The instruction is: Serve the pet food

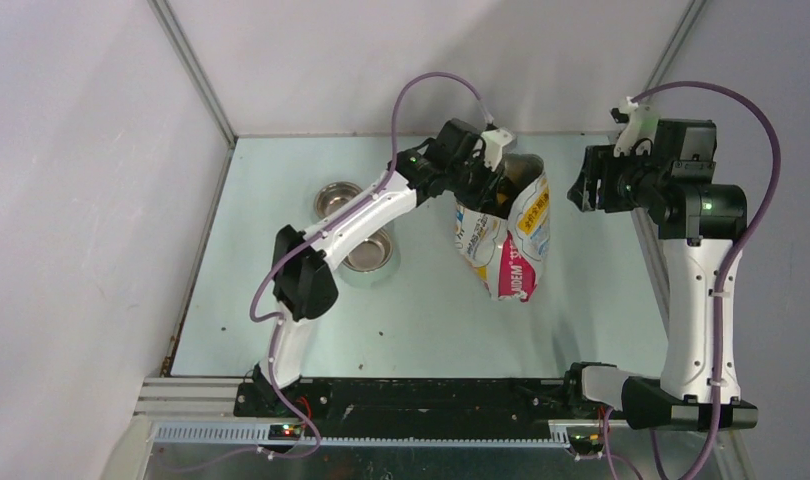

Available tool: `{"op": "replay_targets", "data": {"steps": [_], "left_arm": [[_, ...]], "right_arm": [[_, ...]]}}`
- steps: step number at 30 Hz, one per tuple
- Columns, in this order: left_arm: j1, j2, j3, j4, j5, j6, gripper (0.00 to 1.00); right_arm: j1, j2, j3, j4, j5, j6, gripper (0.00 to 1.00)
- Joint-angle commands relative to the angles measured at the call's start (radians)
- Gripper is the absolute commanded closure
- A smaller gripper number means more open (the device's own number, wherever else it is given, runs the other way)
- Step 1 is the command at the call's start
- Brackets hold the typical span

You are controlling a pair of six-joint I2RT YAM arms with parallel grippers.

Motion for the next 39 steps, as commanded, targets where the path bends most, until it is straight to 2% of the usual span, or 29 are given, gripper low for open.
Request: {"op": "replay_targets", "data": {"steps": [1, 4, 8, 14, 33, 39], "left_arm": [[-0.014, 0.028, 0.032, -0.105, 0.304, -0.243, 1.00], [0.032, 0.017, 0.051, -0.061, 0.308, -0.319, 1.00], [0.113, 0.065, 0.177, -0.031, 0.395, -0.442, 1.00], [0.206, 0.027, 0.157, 0.112, 0.483, -0.631, 1.00], [0.408, -0.112, -0.169, 0.400, 0.648, -1.082, 1.00], [0.436, -0.167, -0.363, 0.673, 0.733, -1.245, 1.00]], "right_arm": [[-0.006, 0.006, -0.005, 0.006, 0.003, 0.011, 0.40], [-0.009, 0.002, -0.025, 0.004, 0.025, -0.016, 0.40], [-0.023, -0.023, -0.107, 0.031, 0.030, -0.088, 0.41], [-0.042, -0.017, -0.133, 0.048, 0.046, -0.087, 0.41], [-0.068, 0.038, -0.108, 0.034, 0.151, -0.108, 0.42], [-0.071, 0.035, -0.109, 0.008, 0.181, -0.153, 0.42]]}}
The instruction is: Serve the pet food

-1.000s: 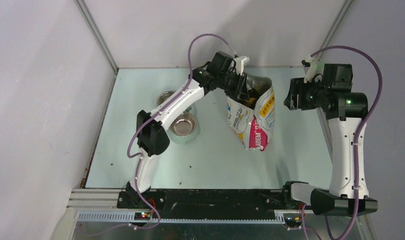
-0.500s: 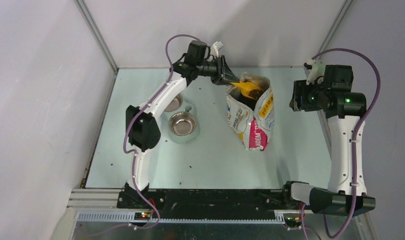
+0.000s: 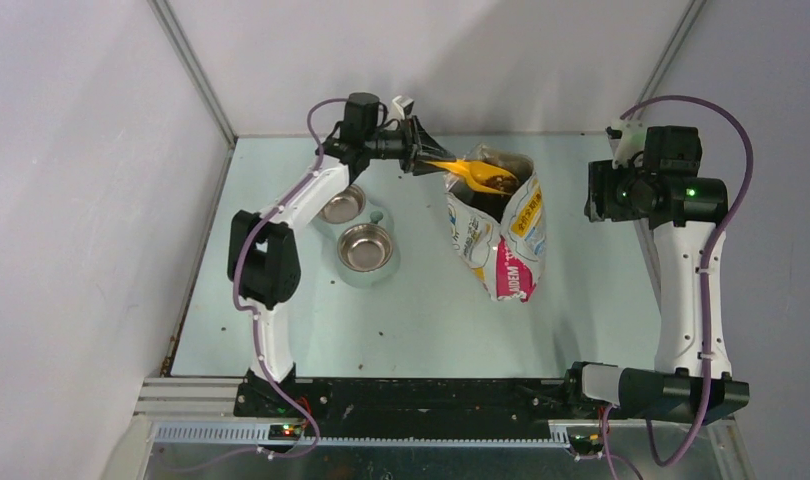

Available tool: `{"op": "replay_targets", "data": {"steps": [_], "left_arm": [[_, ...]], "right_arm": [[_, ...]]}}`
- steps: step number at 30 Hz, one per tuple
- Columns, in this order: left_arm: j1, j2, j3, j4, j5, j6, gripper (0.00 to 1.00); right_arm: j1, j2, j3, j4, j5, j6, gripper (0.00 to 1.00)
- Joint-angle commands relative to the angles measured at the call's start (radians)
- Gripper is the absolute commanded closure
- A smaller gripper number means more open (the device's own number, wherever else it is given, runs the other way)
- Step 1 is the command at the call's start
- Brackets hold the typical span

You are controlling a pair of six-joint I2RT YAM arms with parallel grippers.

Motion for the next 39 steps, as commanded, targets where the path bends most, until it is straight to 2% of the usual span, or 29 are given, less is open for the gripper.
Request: {"op": "replay_targets", "data": {"steps": [1, 4, 9, 11, 16, 18, 23, 28, 32, 39], "left_arm": [[0.033, -0.089, -0.121, 0.272, 0.073, -0.168, 1.00], [0.043, -0.105, -0.158, 0.365, 0.101, -0.216, 1.00], [0.088, -0.130, -0.285, 0.615, 0.129, -0.358, 1.00], [0.088, -0.125, -0.340, 0.742, 0.115, -0.432, 1.00], [0.047, -0.049, -0.401, 1.243, 0.068, -0.727, 1.00], [0.045, -0.021, -0.400, 1.342, 0.051, -0.792, 1.00], [0.048, -0.025, -0.405, 1.442, 0.027, -0.835, 1.00], [0.041, -0.008, -0.377, 1.440, 0.031, -0.841, 1.00], [0.072, -0.056, -0.379, 1.353, 0.052, -0.763, 1.00], [0.148, -0.165, -0.472, 1.210, 0.104, -0.644, 1.00]], "right_arm": [[-0.007, -0.005, 0.034, -0.011, 0.040, -0.046, 0.42], [-0.007, -0.003, 0.046, -0.028, 0.047, -0.055, 0.42], [-0.007, 0.002, 0.066, -0.053, 0.062, -0.075, 0.42], [-0.008, 0.001, 0.058, -0.060, 0.075, -0.088, 0.42], [-0.009, 0.010, 0.047, -0.070, 0.085, -0.106, 0.42], [-0.009, 0.023, 0.060, -0.077, 0.088, -0.113, 0.42], [-0.009, 0.040, 0.086, -0.090, 0.094, -0.130, 0.42], [-0.009, 0.042, 0.061, -0.070, 0.072, -0.128, 0.42], [-0.009, 0.037, 0.049, -0.044, 0.051, -0.135, 0.42], [-0.009, 0.032, 0.026, 0.020, 0.003, -0.129, 0.42]]}}
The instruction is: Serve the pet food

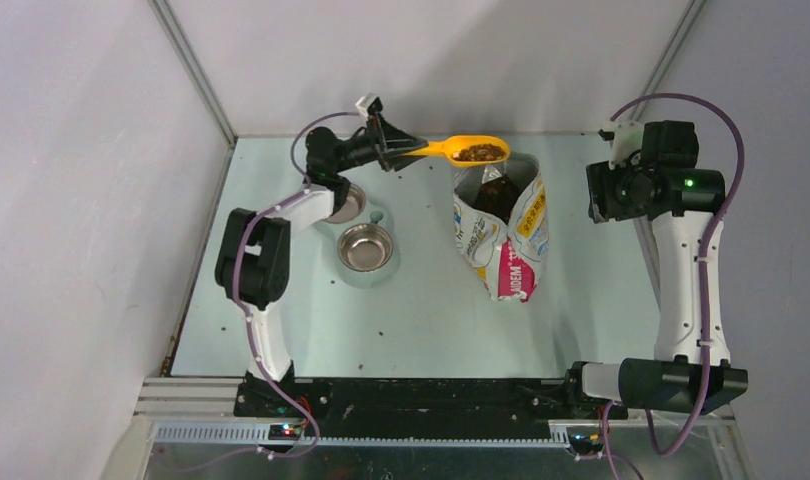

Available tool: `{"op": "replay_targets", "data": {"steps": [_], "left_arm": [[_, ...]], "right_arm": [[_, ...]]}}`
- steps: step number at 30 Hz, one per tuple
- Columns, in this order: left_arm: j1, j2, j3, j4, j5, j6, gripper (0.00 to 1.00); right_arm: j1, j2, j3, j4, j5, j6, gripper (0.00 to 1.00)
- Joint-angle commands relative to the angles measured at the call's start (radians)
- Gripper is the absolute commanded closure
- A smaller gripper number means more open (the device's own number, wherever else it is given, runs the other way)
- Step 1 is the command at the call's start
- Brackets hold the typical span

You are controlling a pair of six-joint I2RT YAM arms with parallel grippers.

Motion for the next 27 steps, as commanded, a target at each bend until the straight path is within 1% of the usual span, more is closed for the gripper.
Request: {"op": "replay_targets", "data": {"steps": [1, 5, 8, 11, 13, 15, 22, 27], "left_arm": [[0.062, -0.140, -0.053, -0.068, 0.032, 0.117, 1.00], [0.131, -0.197, -0.087, -0.155, 0.045, 0.187, 1.00], [0.210, -0.237, -0.113, -0.197, 0.059, 0.223, 1.00], [0.262, -0.262, -0.154, -0.237, 0.070, 0.261, 1.00], [0.302, -0.285, -0.184, -0.242, 0.073, 0.275, 1.00], [0.379, -0.307, -0.222, -0.245, 0.072, 0.290, 1.00], [0.525, -0.384, -0.389, -0.260, 0.068, 0.364, 1.00], [0.624, -0.412, -0.446, -0.288, 0.076, 0.405, 1.00]], "right_arm": [[-0.005, -0.014, -0.009, 0.084, -0.040, -0.003, 0.42], [-0.005, -0.007, -0.008, 0.113, -0.072, 0.010, 0.41], [-0.005, 0.001, -0.005, 0.128, -0.097, 0.016, 0.41], [-0.005, 0.007, -0.005, 0.140, -0.111, 0.018, 0.41], [-0.005, 0.009, -0.003, 0.148, -0.119, 0.019, 0.41], [-0.005, 0.013, 0.005, 0.153, -0.129, 0.022, 0.41], [-0.005, 0.012, 0.040, 0.155, -0.163, 0.052, 0.41], [-0.005, -0.012, 0.038, 0.172, -0.184, 0.080, 0.41]]}}
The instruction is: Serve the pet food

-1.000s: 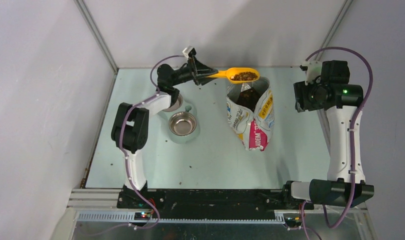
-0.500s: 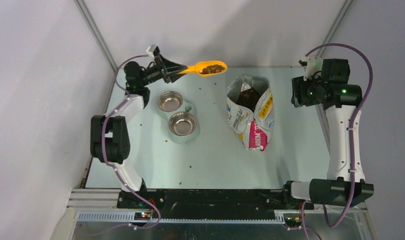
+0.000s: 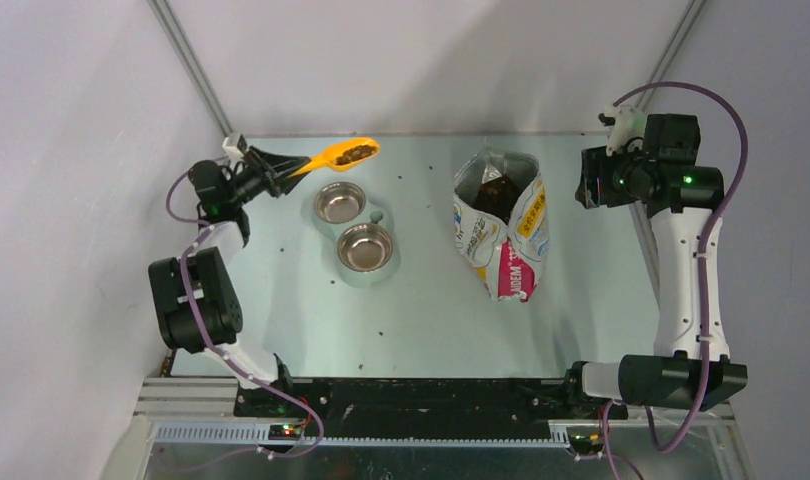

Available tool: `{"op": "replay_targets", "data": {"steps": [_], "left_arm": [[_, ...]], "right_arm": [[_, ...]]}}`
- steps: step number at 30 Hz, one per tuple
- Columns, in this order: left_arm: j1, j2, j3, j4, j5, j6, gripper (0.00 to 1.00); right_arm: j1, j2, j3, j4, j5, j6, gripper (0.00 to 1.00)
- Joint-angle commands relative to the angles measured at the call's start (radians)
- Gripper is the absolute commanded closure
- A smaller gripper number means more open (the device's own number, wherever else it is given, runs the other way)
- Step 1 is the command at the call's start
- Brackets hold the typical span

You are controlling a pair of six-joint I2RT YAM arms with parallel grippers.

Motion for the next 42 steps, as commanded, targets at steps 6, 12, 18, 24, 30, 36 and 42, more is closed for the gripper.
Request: {"op": "replay_targets", "data": {"steps": [6, 12, 18, 24, 30, 36, 42], "left_arm": [[0.129, -0.072, -0.057, -0.069, 0.018, 0.183, 1.00], [0.157, -0.067, -0.038, -0.304, 0.012, 0.404, 1.00], [0.161, -0.050, 0.027, -0.574, -0.034, 0.637, 1.00], [0.169, -0.035, 0.084, -0.745, -0.079, 0.778, 1.00], [0.170, -0.026, 0.150, -0.950, -0.178, 0.955, 1.00], [0.161, -0.019, 0.213, -1.028, -0.276, 1.007, 1.00], [0.126, 0.001, 0.297, -1.140, -0.370, 1.106, 1.00]], "right_arm": [[-0.005, -0.058, 0.013, 0.068, -0.038, 0.040, 0.40], [-0.006, -0.090, -0.009, 0.075, -0.035, 0.040, 0.40], [-0.006, -0.119, -0.029, 0.072, -0.023, 0.029, 0.40], [-0.008, -0.155, -0.071, 0.079, -0.017, 0.025, 0.40], [-0.016, -0.163, -0.080, 0.085, -0.016, 0.022, 0.39], [-0.024, -0.174, -0.094, 0.087, -0.022, 0.027, 0.39], [-0.032, -0.188, -0.104, 0.086, -0.023, 0.029, 0.39]]}}
